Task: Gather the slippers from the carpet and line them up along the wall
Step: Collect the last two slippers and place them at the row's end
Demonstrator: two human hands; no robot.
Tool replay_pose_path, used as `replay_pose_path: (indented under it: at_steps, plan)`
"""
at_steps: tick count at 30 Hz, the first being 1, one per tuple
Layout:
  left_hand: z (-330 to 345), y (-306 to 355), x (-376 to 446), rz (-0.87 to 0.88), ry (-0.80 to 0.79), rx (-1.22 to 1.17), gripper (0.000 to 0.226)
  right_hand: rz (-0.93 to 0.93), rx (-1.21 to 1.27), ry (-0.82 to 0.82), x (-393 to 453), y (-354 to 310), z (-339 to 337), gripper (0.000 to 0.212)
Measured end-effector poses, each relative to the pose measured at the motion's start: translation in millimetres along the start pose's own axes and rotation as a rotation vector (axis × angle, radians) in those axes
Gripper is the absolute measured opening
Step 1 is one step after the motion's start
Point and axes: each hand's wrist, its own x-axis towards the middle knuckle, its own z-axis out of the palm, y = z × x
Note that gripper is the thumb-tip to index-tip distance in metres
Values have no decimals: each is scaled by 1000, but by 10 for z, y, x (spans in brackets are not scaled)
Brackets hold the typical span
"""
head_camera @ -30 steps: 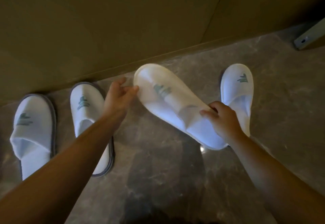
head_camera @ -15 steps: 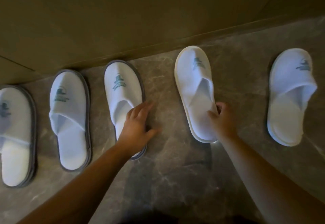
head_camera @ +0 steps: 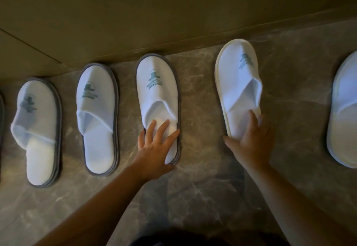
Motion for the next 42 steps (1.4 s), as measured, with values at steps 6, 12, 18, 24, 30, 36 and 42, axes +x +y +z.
replay_pose_path:
  at_steps: [6, 12, 18, 24, 30, 36, 42]
  plan:
    - [49, -16, 43, 10, 26, 2, 95, -117, 55, -30, -91, -159, 68, 86]
    - [83, -30, 52, 13, 54, -61, 93, -110, 11, -61, -96, -244, 179, 82]
    - [82, -29, 56, 19, 68, -70, 91, -110, -4, -67, -89, -203, 180, 82]
    - [-69, 117, 11, -21, 86, -123, 93, -92, 34, -84, -85, -235, 87, 84]
    - [-342, 725, 143, 128, 192, -241, 89, 53, 56, 73, 7, 197, -495, 68]
    - [-243, 1328, 714, 242, 40, -34, 98, 329, 14, 180, 102, 1087, -787, 68]
    - [-166, 1422, 885, 200, 27, 111, 104, 500, 44, 150, 207, 1631, -720, 87]
